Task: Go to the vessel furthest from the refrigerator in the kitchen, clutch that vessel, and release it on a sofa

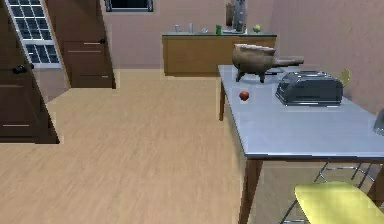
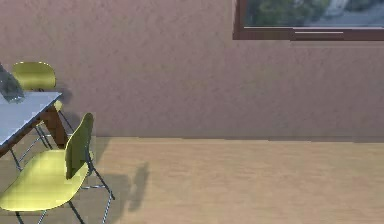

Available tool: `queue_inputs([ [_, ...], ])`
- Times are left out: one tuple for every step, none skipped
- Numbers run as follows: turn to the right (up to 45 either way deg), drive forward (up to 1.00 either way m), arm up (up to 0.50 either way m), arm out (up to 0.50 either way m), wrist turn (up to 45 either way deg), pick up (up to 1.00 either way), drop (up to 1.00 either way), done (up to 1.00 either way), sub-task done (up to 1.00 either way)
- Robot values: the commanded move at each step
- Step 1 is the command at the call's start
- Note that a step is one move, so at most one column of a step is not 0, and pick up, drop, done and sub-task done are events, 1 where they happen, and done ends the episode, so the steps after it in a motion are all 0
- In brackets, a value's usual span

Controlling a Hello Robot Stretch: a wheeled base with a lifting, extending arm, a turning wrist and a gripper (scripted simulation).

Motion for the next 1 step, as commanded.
queue_inputs([
  [-3.0,0.0,0.0,0.0,0.0,0.0,0.0,0.0,0.0],
])
